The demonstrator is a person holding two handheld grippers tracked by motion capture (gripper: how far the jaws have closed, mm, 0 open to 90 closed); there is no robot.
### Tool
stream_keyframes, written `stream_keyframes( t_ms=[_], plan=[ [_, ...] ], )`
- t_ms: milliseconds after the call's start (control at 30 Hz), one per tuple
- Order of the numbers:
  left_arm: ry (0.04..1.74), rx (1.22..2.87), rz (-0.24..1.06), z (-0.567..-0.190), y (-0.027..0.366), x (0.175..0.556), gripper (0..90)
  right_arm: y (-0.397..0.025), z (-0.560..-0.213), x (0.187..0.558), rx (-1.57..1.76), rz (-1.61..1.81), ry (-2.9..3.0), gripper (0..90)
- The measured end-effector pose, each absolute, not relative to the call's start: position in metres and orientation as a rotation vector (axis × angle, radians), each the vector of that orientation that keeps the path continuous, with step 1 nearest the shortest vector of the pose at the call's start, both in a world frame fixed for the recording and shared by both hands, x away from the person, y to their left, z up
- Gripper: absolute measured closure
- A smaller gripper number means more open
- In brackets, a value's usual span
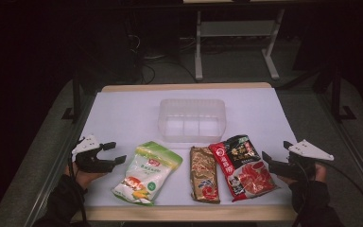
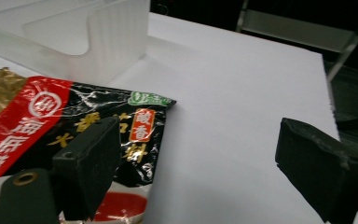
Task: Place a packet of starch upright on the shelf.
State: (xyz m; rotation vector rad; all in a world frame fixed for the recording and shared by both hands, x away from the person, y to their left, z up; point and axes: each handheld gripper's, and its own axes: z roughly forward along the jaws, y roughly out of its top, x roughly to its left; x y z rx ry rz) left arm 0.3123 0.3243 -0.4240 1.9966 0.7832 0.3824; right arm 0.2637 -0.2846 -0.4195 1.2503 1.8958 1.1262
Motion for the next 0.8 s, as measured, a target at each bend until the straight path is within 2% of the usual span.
stream_keyframes(
  t_ms=[400,767,800],
  plan=[
    [0.777,2.058,0.291,-0.427,0.319,0.312,25.4,-0.277,-0.425,0.267,1.231,1.125,1.986,14.2],
    [0.795,2.119,0.135,-0.437,0.303,0.330,27.1,-0.276,-0.437,0.277,1.274,1.147,2.049,15.9],
    [0.796,2.103,0.081,-0.437,0.301,0.334,27.1,-0.276,-0.438,0.277,1.269,1.146,2.052,16.0]
  ],
)
